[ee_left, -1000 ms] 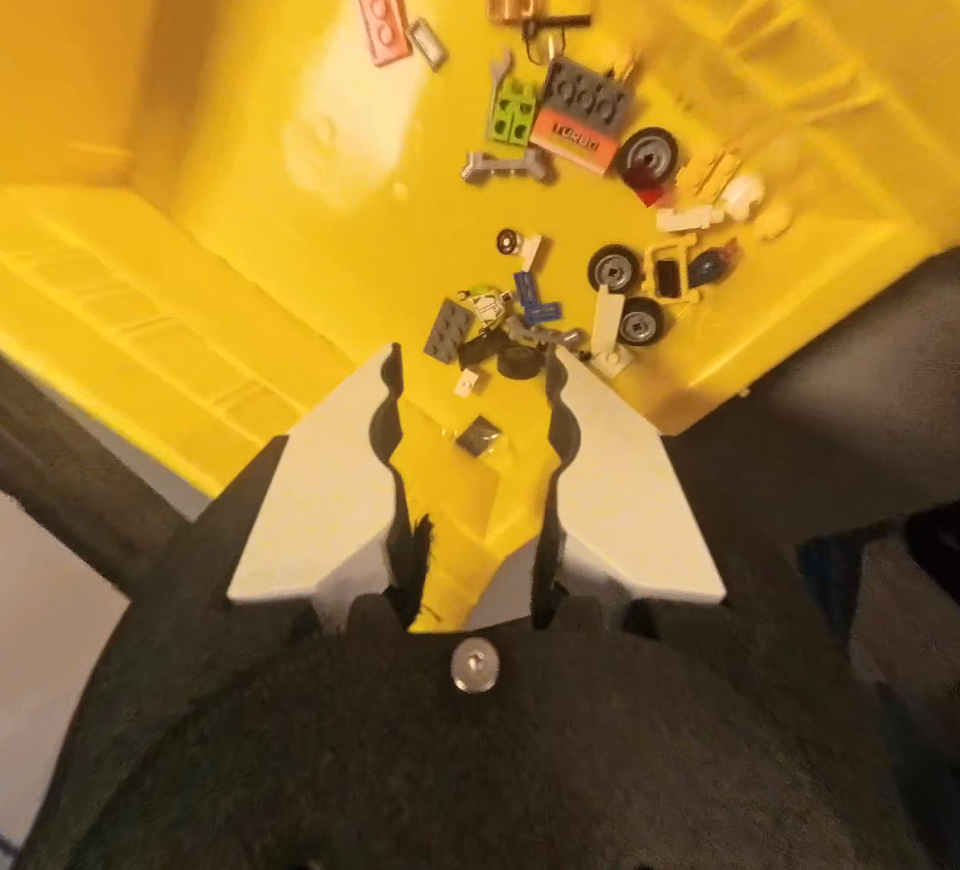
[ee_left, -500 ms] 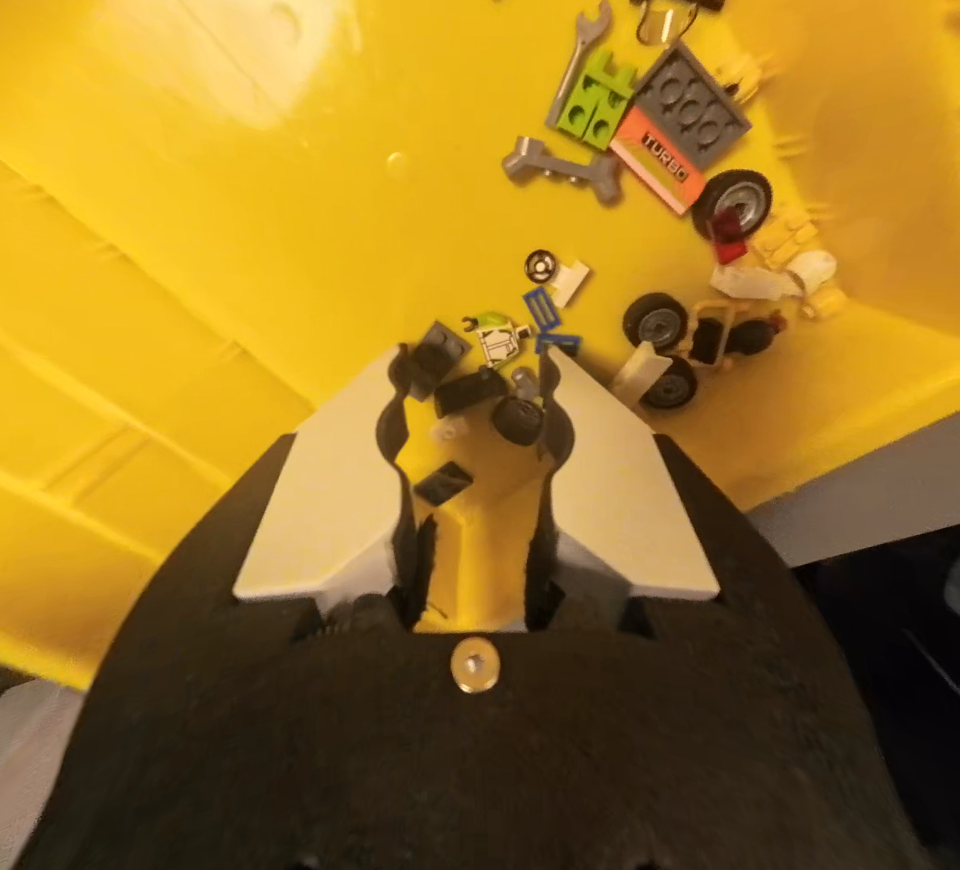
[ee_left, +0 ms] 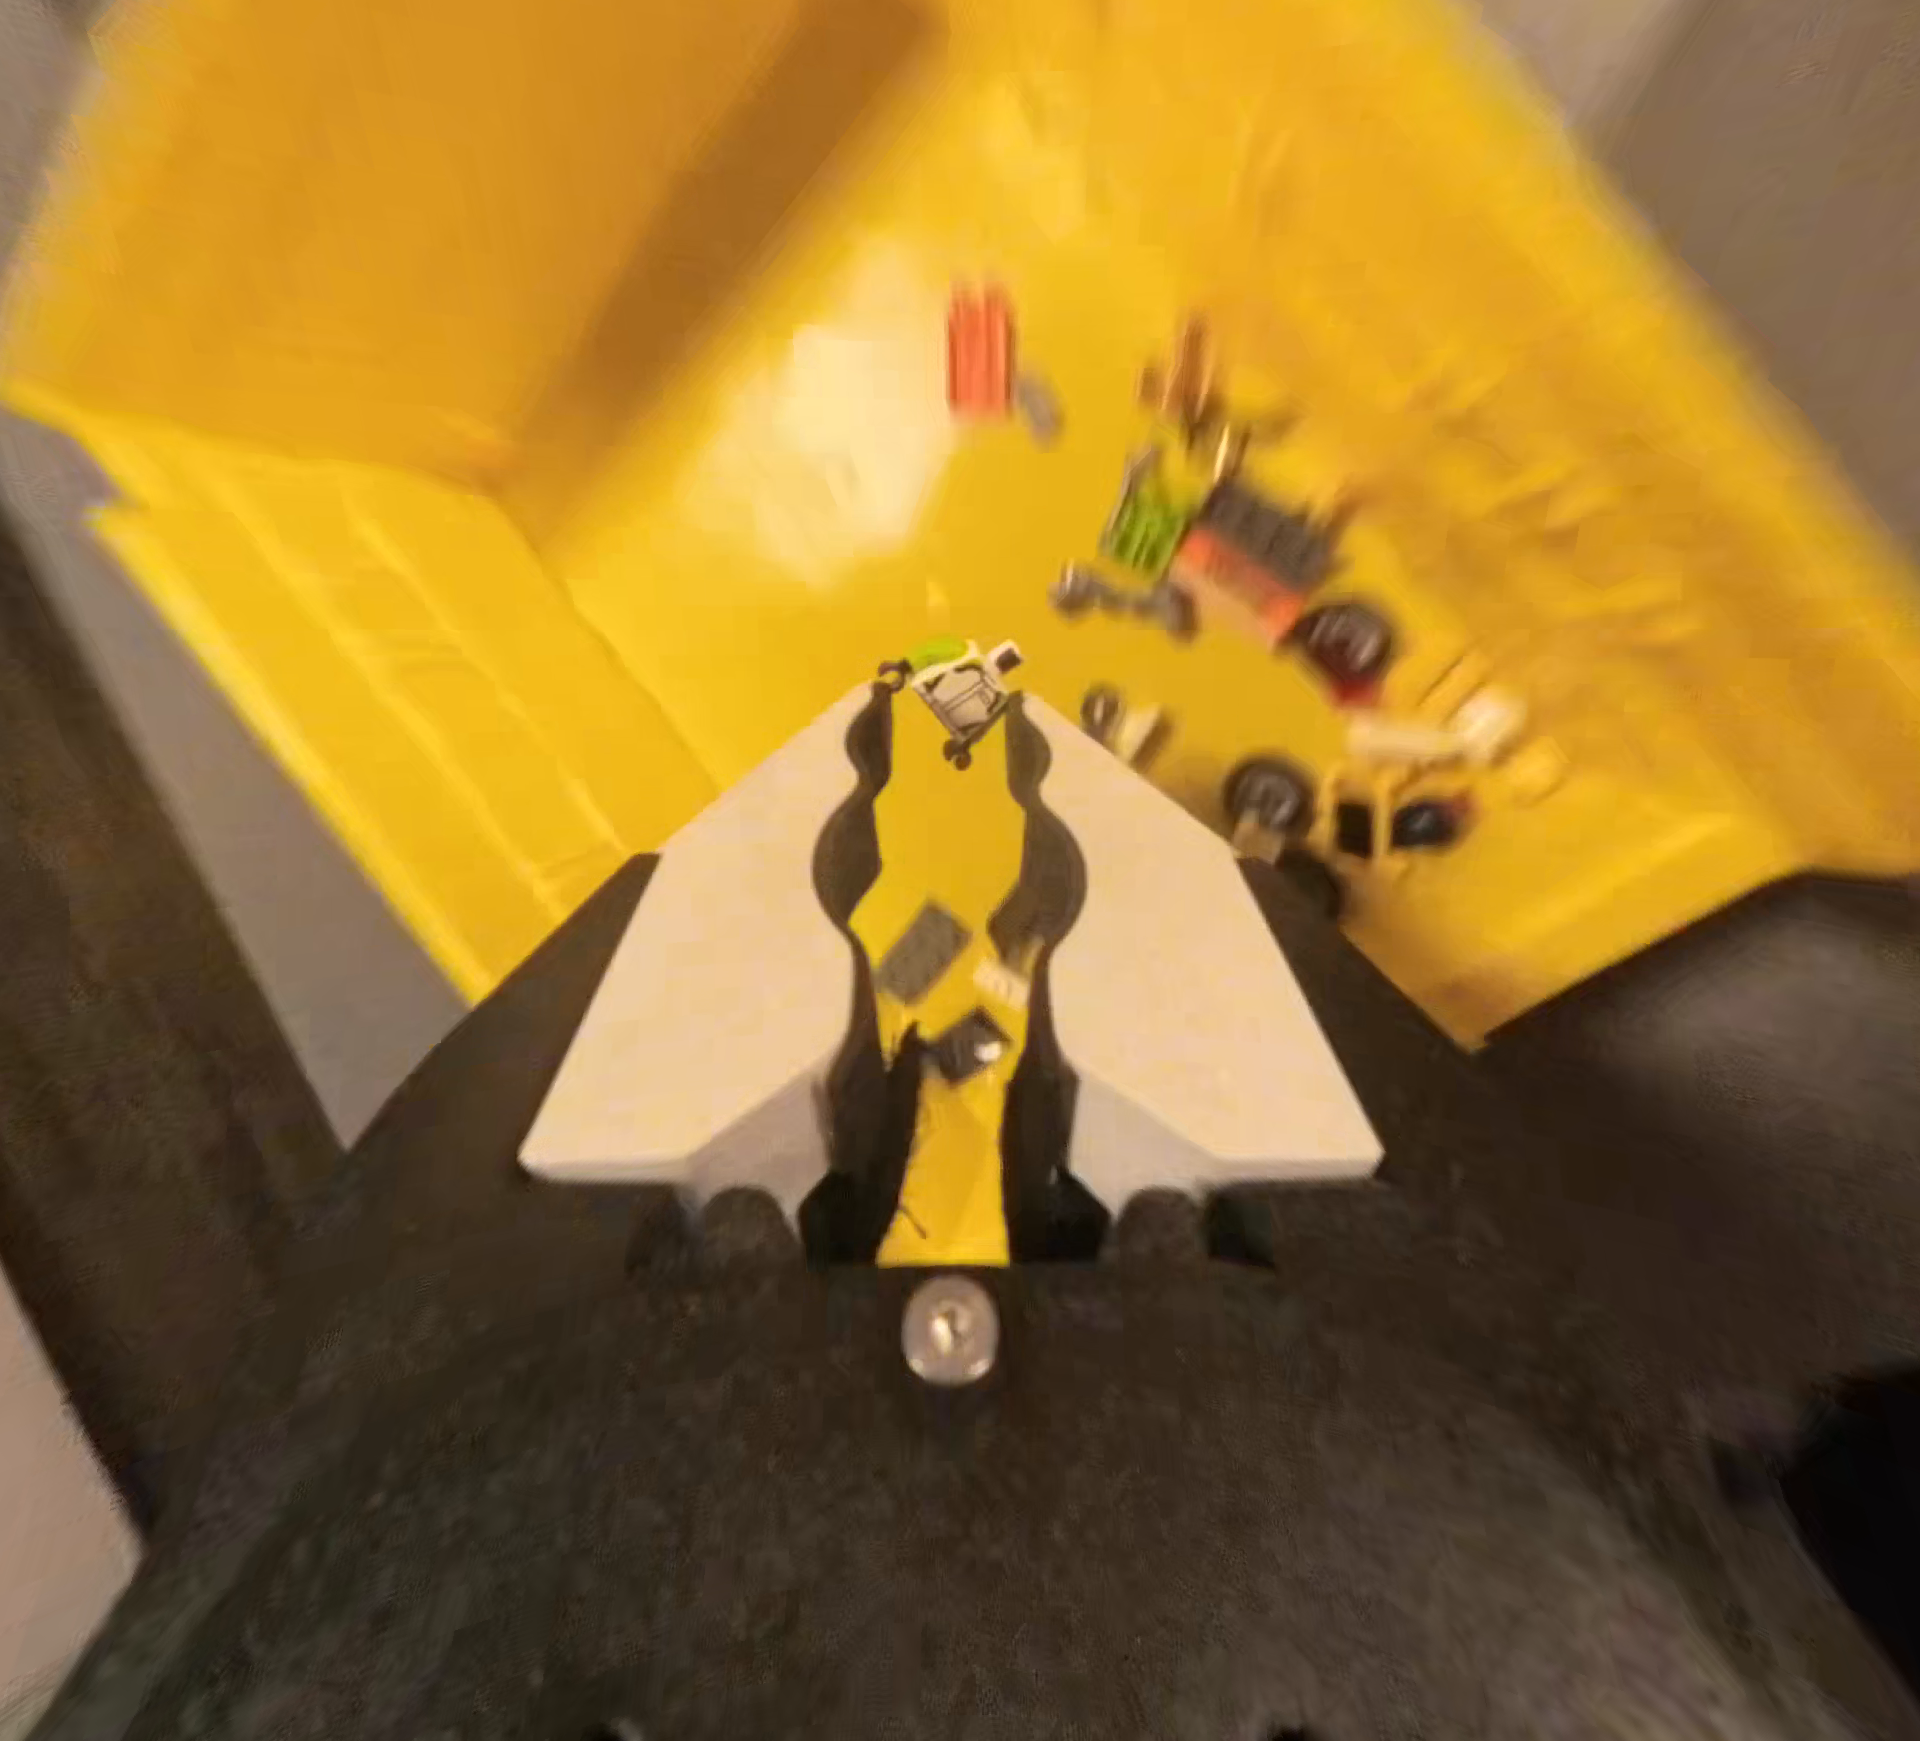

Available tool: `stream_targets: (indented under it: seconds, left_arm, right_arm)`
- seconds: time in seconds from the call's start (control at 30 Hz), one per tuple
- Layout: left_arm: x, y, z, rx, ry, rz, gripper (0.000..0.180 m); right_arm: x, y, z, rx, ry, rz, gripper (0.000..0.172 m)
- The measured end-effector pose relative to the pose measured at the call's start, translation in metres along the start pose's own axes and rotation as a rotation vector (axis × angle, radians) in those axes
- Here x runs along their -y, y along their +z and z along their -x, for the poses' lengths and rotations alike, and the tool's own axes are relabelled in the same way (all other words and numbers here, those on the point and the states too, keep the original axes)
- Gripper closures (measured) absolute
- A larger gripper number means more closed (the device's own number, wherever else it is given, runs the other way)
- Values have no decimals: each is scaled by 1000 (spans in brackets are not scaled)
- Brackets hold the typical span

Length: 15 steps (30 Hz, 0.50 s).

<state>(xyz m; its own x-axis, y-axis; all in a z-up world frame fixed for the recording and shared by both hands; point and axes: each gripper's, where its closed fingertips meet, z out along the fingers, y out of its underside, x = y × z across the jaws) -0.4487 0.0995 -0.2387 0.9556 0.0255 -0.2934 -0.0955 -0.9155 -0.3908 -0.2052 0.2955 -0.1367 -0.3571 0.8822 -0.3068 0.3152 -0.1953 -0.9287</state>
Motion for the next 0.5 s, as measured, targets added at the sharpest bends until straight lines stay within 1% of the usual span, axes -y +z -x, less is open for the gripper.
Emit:
stream_targets:
  seconds: [0.07,0.13,0.17,0.23,0.27,0.33,0.4,0.5]
  left_arm:
    - [51,-45,-11,67,13,-259,160]
    - [95,-88,-39,65,46,-490,160]
    - [112,-105,-58,25,66,-580,160]
    - [141,-131,-106,-109,128,-724,160]
    - [152,-137,-127,-158,155,-764,160]
    - [169,-137,-158,-205,210,-786,160]
    - [181,-122,-178,-225,255,-738,160]
    - [193,-96,-196,-246,297,-657,160]
  right_arm:
    - [0,0,-1,-3,3,-4,172]
    - [0,0,-2,-6,5,-6,172]
    - [1,0,-2,-10,4,-7,172]
    - [1,0,-3,-17,0,-7,172]
    - [1,1,-2,-18,-1,-6,172]
    - [1,1,-2,-21,-7,-3,172]
    - [1,1,-1,-24,-12,0,172]
    - [1,2,0,-20,-16,4,172]
